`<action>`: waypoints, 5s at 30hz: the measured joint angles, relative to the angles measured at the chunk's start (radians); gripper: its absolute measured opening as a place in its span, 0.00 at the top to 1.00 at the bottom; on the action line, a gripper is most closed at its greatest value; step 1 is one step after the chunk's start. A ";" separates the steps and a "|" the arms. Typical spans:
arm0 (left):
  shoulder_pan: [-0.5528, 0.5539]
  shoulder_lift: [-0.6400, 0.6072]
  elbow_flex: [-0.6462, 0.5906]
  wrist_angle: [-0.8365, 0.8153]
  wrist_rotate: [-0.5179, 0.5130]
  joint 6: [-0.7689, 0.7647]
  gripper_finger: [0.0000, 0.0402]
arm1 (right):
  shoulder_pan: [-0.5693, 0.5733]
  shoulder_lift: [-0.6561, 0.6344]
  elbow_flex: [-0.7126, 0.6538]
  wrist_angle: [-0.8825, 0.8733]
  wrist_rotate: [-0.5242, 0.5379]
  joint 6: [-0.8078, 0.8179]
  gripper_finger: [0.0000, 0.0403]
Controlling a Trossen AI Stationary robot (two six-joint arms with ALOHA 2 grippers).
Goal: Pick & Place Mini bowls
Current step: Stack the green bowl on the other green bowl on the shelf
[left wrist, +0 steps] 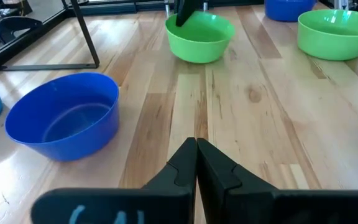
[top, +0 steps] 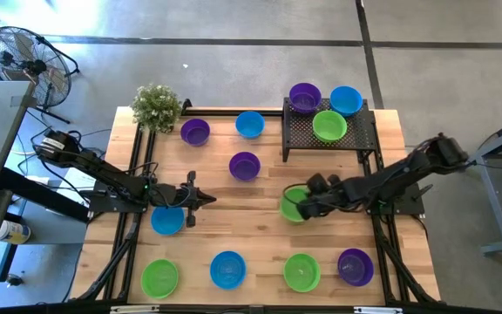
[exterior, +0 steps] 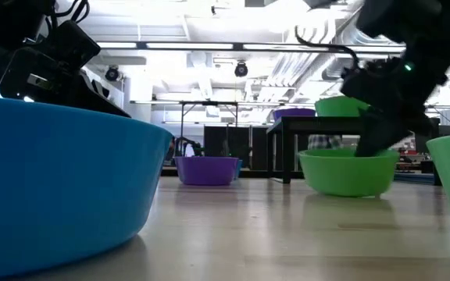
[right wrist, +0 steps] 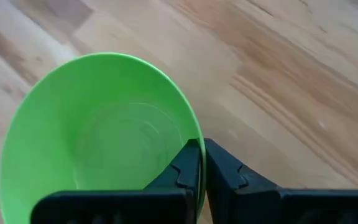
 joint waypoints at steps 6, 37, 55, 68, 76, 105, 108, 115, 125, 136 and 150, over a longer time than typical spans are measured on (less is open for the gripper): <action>0.000 0.000 0.000 -0.001 0.000 0.000 0.99 | 0.001 -0.087 -0.093 0.038 0.032 0.038 0.97; 0.000 0.003 0.000 -0.005 -0.002 -0.011 0.99 | 0.224 0.317 0.391 -0.177 0.100 -0.556 0.65; 0.000 0.003 0.000 -0.026 0.000 -0.025 0.99 | 0.094 0.397 0.424 -0.274 -0.087 -0.503 0.88; 0.000 0.003 0.000 -0.027 0.000 -0.026 0.99 | 0.178 0.198 0.424 -0.339 -0.047 -0.526 0.99; 0.000 0.003 0.000 -0.027 -0.001 -0.026 0.99 | 0.181 0.002 0.564 -0.509 0.106 -0.512 0.99; 0.000 0.003 0.000 -0.030 -0.001 -0.035 0.99 | -0.673 -0.014 0.859 -0.878 -0.211 -1.032 0.99; 0.000 0.003 0.000 -0.031 -0.001 -0.047 0.99 | -0.690 -0.014 0.859 -0.878 -0.219 -1.054 0.99; 0.000 0.003 0.000 -0.034 -0.001 -0.060 0.99 | -0.717 -0.010 0.859 -0.872 -0.244 -1.086 0.99; 0.000 0.003 0.000 -0.035 -0.001 -0.063 0.99 | -0.753 0.065 0.859 -0.876 -0.262 -1.109 0.99; 0.000 0.003 0.000 -0.054 -0.001 -0.071 0.99 | -0.765 0.076 0.859 -0.878 -0.272 -1.102 0.99; 0.000 0.003 0.000 -0.054 -0.001 -0.078 0.99 | -0.780 0.076 0.859 -0.876 -0.282 -1.033 0.98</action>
